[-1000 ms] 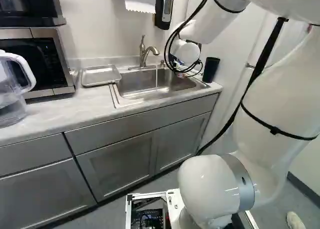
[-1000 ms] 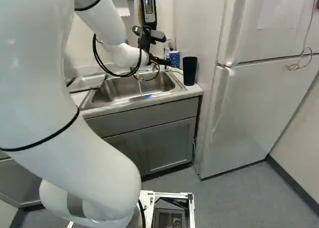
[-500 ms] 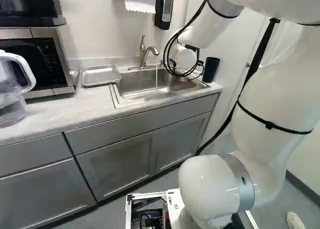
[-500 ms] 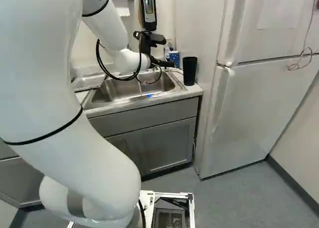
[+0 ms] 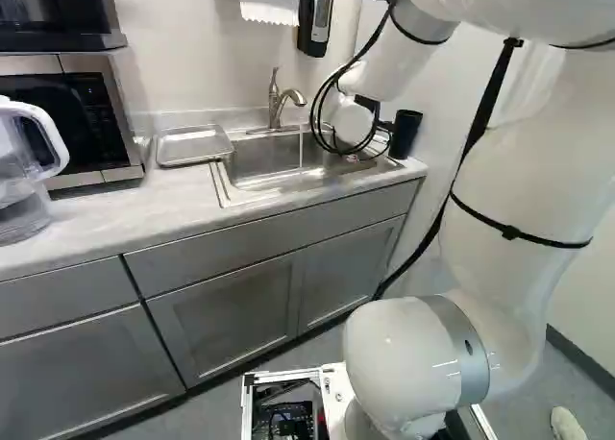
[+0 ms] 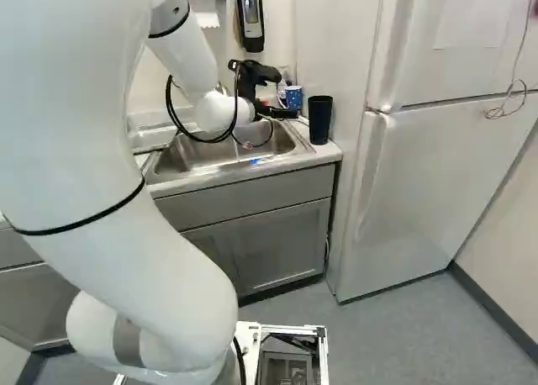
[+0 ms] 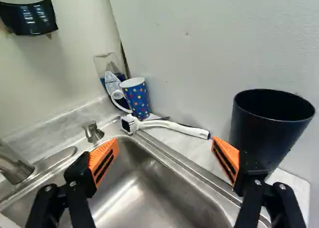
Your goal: Rinse the cup and place it in the tray
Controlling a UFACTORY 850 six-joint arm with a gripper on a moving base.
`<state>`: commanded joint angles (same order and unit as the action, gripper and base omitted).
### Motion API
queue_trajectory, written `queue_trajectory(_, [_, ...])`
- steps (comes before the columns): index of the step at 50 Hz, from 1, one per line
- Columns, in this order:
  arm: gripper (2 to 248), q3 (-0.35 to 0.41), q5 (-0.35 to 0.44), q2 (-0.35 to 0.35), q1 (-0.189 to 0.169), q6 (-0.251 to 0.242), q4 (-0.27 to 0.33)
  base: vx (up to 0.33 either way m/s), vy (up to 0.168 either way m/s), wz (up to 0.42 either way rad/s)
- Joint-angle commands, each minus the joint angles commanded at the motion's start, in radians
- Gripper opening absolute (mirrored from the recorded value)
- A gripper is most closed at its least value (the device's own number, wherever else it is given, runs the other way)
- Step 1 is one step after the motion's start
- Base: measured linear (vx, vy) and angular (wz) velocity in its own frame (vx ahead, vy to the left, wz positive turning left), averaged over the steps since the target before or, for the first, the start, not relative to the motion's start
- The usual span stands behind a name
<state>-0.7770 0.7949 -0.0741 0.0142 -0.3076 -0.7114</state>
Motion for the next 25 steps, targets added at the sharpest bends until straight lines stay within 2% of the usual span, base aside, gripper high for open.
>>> queue_trajectory(25, [247, 0.05, 0.108, -0.01, 0.026, 0.0, -0.059, 0.0, 0.0, 0.0])
